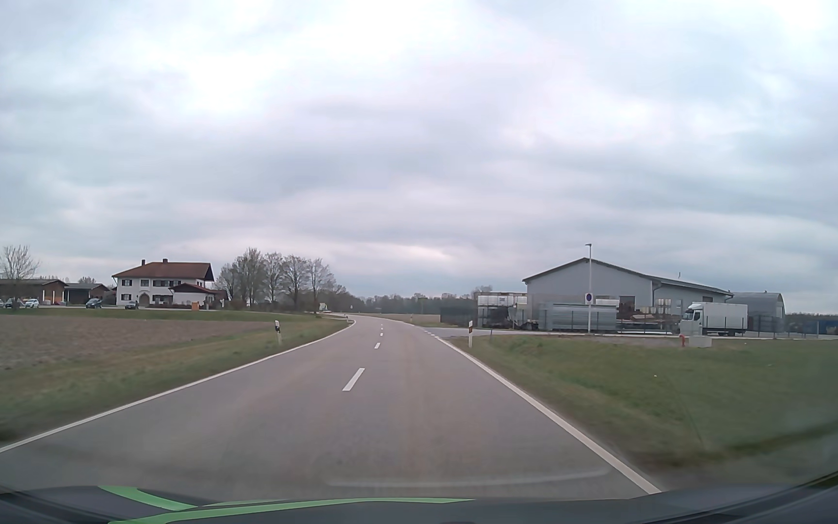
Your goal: Follow the waypoints while adhering to traffic rules and regulations
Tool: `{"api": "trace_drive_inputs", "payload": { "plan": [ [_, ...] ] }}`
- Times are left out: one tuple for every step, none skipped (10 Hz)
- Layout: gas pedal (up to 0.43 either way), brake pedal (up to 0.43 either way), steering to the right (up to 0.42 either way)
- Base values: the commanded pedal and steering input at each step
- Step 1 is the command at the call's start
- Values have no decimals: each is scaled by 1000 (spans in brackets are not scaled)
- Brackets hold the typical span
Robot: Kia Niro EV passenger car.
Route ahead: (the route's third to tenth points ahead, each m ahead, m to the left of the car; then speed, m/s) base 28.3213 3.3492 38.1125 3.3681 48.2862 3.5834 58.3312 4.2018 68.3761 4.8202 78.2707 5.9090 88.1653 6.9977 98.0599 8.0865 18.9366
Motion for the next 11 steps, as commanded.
{"api": "trace_drive_inputs", "payload": {
  "plan": [
    [157, 0, -4],
    [157, 0, -4],
    [169, 0, -4],
    [169, 0, -4],
    [169, 0, -5],
    [169, 0, -5],
    [169, 0, -5],
    [169, 0, -5],
    [169, 0, -6],
    [169, 0, -6],
    [169, 0, -6]
  ]
}}
